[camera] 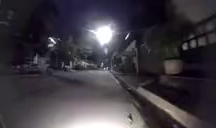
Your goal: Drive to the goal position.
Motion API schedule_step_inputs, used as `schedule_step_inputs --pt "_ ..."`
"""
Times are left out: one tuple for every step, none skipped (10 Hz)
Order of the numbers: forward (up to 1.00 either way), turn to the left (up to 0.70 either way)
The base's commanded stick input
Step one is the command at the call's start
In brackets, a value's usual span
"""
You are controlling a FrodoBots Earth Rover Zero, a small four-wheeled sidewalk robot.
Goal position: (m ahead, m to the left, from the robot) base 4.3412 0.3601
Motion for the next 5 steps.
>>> schedule_step_inputs --pt "0.5 0.0" --pt "0.5 0.0" --pt "0.5 0.0" --pt "0.5 0.0" --pt "0.5 0.0"
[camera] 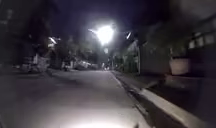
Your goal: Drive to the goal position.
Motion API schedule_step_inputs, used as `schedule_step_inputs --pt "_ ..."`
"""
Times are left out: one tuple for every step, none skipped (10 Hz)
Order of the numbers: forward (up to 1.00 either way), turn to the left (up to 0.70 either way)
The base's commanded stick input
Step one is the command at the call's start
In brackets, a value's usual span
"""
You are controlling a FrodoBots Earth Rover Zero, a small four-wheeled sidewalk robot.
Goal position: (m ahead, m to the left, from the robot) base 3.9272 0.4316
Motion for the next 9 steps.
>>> schedule_step_inputs --pt "0.5 0.0" --pt "0.5 0.0" --pt "0.5 0.0" --pt "0.5 0.0" --pt "0.5 0.0" --pt "0.5 0.0" --pt "0.5 0.0" --pt "0.5 0.0" --pt "0.5 0.0"
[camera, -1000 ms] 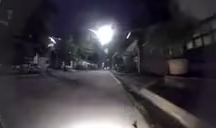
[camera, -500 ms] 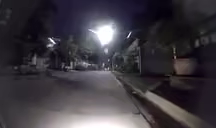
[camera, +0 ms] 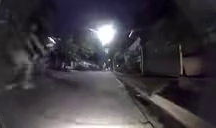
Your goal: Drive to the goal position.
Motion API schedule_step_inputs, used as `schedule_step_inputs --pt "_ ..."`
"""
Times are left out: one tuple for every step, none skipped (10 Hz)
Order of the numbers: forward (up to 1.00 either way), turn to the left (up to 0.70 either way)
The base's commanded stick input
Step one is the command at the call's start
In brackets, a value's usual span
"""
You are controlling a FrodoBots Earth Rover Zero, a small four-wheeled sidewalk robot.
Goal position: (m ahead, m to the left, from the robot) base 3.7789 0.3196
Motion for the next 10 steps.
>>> schedule_step_inputs --pt "0.5 0.0" --pt "0.5 0.0" --pt "0.5 0.0" --pt "0.5 0.0" --pt "0.5 0.0" --pt "0.5 0.0" --pt "0.5 0.0" --pt "0.5 0.0" --pt "0.5 0.0" --pt "0.5 0.0"
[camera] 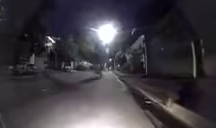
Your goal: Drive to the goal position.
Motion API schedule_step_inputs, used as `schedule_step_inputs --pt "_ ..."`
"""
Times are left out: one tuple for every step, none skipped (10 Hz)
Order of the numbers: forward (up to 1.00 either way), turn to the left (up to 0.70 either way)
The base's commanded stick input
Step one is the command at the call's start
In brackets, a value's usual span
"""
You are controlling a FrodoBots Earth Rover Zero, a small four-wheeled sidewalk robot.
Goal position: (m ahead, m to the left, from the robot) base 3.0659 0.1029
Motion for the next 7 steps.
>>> schedule_step_inputs --pt "0.5 0.0" --pt "0.5 0.0" --pt "0.5 0.0" --pt "0.5 0.0" --pt "0.5 0.0" --pt "0.5 0.0" --pt "0.5 0.0"
